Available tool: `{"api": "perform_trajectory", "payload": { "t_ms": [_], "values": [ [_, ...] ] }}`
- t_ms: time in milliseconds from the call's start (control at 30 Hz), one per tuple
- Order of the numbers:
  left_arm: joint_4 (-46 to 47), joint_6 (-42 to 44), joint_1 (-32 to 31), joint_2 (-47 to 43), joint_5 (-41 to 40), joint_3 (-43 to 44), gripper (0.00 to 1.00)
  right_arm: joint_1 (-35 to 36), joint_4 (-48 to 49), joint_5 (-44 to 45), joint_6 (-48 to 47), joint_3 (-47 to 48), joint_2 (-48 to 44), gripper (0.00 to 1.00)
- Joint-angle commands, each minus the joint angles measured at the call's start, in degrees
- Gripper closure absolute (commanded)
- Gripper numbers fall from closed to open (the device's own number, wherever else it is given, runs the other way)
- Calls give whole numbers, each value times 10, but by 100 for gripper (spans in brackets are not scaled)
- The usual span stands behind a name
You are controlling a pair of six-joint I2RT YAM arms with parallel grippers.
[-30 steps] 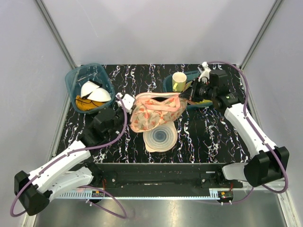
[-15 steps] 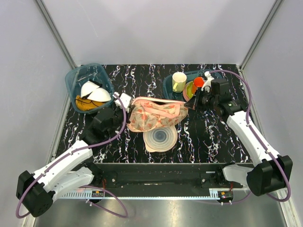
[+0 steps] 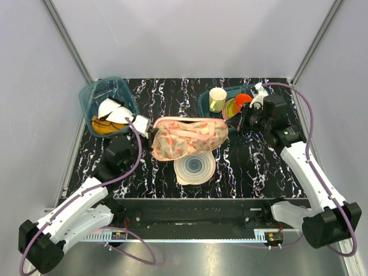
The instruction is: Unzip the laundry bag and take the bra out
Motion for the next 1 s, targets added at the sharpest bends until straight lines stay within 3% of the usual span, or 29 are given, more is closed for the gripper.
{"api": "perform_trajectory", "payload": {
  "t_ms": [0,400,567,667,700,733,767,833,967],
  "values": [
    [46,-13,37,-31,-37,-5,100,-18,89,39,2,-2,-42,100],
    [27,-42,60,-38,-2,2,100,-19,163,-19,40,-52,23,100],
    [-24,-36,60,-35,219,10,97,-17,208,-69,56,-24,55,100],
    [-43,-39,60,-34,318,14,71,-17,227,-78,51,-15,77,100],
    [-46,-40,60,-32,373,17,56,-16,227,-78,48,-14,83,100],
    [-61,-37,60,-26,400,17,28,-16,231,-78,44,-15,84,100],
    [-68,-33,60,-21,424,27,17,-16,234,-77,37,-20,85,100],
    [-84,-40,60,-1,437,36,2,-16,244,-79,30,-28,83,100],
    [-73,-57,58,38,377,53,1,-16,256,-85,28,-52,80,100]
  ]
}}
